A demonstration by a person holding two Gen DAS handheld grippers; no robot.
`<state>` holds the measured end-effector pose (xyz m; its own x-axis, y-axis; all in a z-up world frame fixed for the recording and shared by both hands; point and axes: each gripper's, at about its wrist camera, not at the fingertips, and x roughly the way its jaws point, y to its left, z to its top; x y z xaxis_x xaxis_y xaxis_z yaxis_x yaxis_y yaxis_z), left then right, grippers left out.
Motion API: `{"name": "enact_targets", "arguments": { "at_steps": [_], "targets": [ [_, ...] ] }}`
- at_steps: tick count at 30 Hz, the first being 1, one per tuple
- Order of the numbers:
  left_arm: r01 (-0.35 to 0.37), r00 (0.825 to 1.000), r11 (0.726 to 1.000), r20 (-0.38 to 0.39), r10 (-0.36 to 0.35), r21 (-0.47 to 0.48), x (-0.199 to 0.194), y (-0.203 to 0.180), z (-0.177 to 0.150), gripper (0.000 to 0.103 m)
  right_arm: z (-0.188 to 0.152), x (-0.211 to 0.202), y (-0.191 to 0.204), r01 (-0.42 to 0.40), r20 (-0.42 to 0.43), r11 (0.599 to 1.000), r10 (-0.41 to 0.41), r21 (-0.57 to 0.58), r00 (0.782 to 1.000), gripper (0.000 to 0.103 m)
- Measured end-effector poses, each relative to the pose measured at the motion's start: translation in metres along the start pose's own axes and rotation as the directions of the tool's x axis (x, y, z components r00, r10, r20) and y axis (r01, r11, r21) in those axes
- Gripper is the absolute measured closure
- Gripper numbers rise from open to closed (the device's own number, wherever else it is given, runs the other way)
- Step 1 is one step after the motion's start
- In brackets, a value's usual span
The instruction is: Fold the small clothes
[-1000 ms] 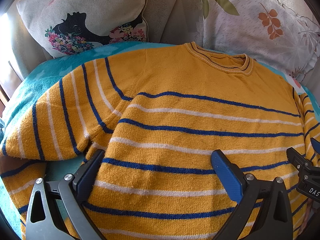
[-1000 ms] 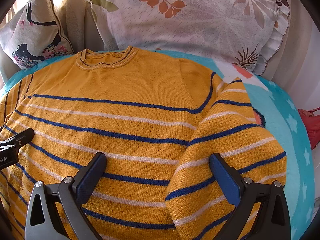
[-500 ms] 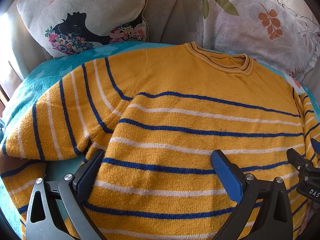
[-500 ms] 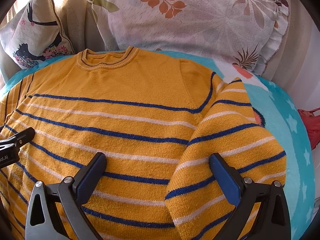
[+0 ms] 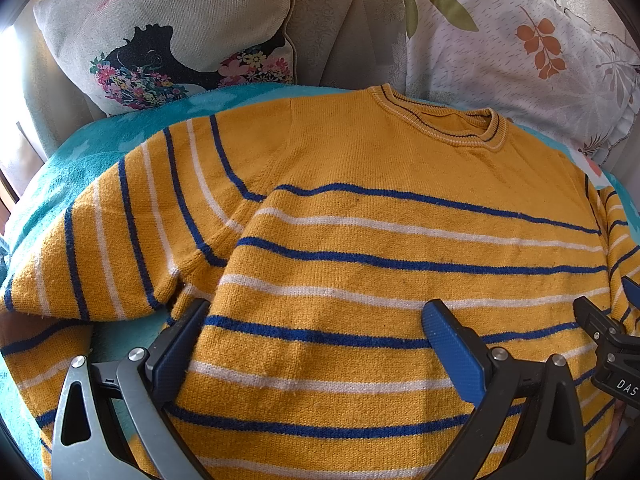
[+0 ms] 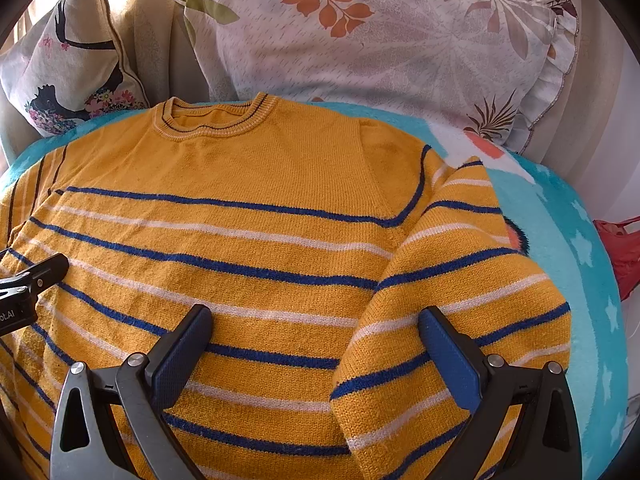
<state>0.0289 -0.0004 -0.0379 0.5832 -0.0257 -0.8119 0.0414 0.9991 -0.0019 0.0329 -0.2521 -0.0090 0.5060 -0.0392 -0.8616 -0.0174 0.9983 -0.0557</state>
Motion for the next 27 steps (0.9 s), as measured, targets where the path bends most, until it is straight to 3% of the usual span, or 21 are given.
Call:
{"name": "enact_targets", "arguments": {
  "at_steps": [27],
  "targets": [
    [-0.001,1.000,1.000,0.000,0.001,0.000,0.0000,-0.0002,0.0000,0.000,-0.0007,-0.0008,0.0001,0.008,-0.001,1.000,-0.008,-0.006,1.000,0.000]
  ]
}}
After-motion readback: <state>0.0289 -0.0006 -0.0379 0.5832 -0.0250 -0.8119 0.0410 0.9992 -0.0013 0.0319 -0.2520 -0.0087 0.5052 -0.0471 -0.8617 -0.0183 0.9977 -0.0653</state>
